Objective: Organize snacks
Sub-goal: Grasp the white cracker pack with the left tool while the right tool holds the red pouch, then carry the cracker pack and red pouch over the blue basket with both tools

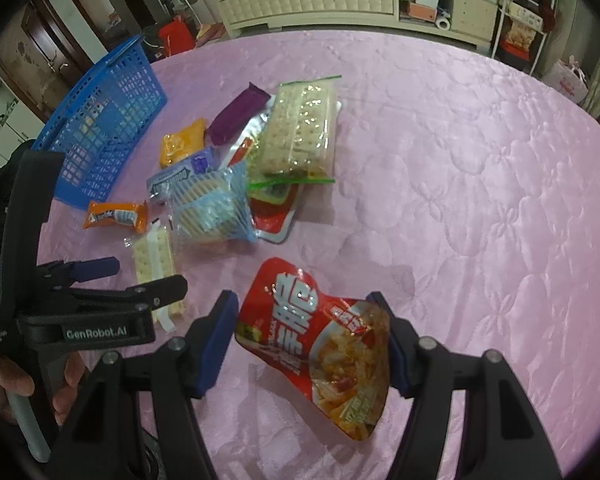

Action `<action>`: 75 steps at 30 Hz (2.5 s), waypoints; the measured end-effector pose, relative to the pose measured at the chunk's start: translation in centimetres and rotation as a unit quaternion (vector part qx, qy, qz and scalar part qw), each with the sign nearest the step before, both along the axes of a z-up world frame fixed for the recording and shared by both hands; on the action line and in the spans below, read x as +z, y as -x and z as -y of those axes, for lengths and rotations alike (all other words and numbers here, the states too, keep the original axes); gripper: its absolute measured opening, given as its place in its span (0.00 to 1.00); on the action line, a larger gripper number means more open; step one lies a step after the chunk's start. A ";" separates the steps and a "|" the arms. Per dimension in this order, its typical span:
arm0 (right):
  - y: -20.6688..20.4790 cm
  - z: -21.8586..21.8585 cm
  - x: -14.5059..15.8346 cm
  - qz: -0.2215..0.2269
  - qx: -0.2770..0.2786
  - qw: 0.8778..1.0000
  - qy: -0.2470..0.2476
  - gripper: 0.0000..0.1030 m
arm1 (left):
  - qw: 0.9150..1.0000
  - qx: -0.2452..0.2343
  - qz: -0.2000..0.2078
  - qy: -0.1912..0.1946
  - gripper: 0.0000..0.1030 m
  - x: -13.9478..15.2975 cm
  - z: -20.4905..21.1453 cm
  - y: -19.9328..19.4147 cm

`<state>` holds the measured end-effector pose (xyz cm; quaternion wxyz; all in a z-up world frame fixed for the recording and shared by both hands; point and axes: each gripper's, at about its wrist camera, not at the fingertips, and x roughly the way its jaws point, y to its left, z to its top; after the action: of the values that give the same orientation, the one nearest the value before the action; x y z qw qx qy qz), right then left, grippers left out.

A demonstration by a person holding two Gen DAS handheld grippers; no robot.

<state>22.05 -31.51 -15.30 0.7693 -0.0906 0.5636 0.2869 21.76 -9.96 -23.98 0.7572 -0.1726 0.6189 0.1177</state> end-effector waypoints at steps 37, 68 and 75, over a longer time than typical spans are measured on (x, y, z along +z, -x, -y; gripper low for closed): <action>5.0 -3.5 2.8 0.001 0.007 1.000 0.014 0.64 | 0.985 -0.154 0.083 0.004 0.39 6.5 -0.1 6.1; 6.6 -19.3 13.9 0.098 0.048 0.993 -0.053 0.64 | 0.963 -0.152 0.216 -0.058 0.39 20.4 -15.5 9.4; 5.8 -22.8 13.6 0.095 0.064 0.992 -0.047 0.64 | 0.967 -0.140 0.207 -0.054 0.39 20.2 -18.1 8.7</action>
<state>16.28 -8.68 -1.73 0.8029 -0.1173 0.4668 0.3517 13.02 8.19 -3.81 0.8860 -0.0639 0.4593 0.0049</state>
